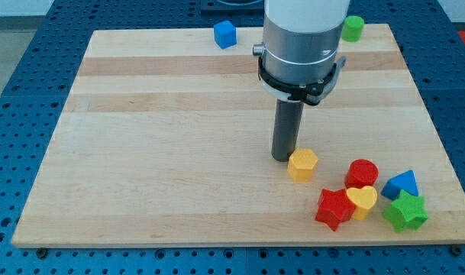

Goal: Place the yellow hexagon to the top of the red star

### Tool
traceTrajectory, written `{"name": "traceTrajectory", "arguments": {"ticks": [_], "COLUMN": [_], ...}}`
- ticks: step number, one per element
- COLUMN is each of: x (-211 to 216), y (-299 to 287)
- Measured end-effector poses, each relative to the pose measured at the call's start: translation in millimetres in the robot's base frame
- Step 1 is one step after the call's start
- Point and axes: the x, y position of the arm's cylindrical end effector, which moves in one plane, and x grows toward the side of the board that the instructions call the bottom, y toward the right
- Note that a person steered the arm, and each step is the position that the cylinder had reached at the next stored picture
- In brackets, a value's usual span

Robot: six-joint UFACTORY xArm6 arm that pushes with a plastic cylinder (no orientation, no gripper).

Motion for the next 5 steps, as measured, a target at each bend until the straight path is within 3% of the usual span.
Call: {"name": "traceTrajectory", "arguments": {"ticks": [2, 4, 5], "x": [-0.3, 32.7, 18.8], "y": [16.4, 53.5, 45.6]}}
